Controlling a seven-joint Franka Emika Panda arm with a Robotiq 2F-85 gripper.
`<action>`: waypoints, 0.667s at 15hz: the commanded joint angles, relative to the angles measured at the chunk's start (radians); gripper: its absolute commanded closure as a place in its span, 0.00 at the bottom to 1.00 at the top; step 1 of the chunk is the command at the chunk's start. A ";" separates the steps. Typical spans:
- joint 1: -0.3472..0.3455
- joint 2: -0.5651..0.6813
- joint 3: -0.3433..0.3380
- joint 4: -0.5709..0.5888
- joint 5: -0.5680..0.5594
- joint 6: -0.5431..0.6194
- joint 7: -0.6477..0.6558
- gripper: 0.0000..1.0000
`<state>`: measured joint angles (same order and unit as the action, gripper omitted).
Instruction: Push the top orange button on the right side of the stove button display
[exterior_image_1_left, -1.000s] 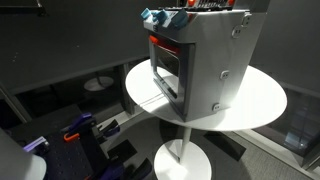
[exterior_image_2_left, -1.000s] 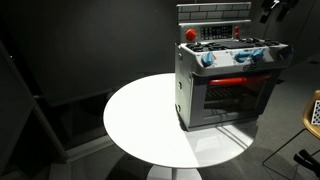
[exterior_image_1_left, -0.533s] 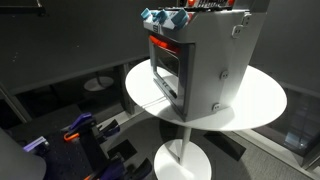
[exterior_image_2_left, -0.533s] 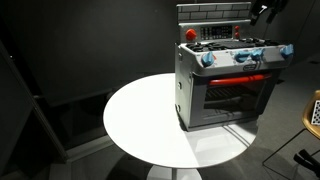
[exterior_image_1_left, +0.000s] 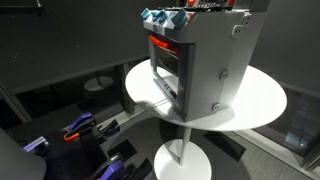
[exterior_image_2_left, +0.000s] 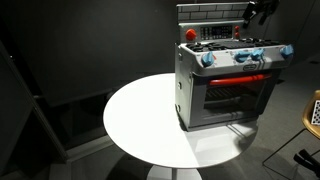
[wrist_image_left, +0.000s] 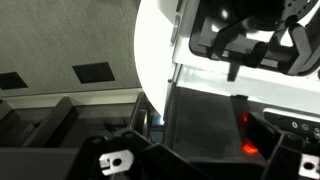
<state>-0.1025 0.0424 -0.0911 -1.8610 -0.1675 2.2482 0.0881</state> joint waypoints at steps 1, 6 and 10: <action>0.008 0.038 -0.003 0.052 -0.026 -0.003 0.031 0.00; 0.016 0.056 -0.001 0.076 -0.022 -0.005 0.026 0.00; 0.021 0.067 -0.002 0.093 -0.023 -0.006 0.027 0.00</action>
<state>-0.0880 0.0862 -0.0902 -1.8110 -0.1703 2.2492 0.0913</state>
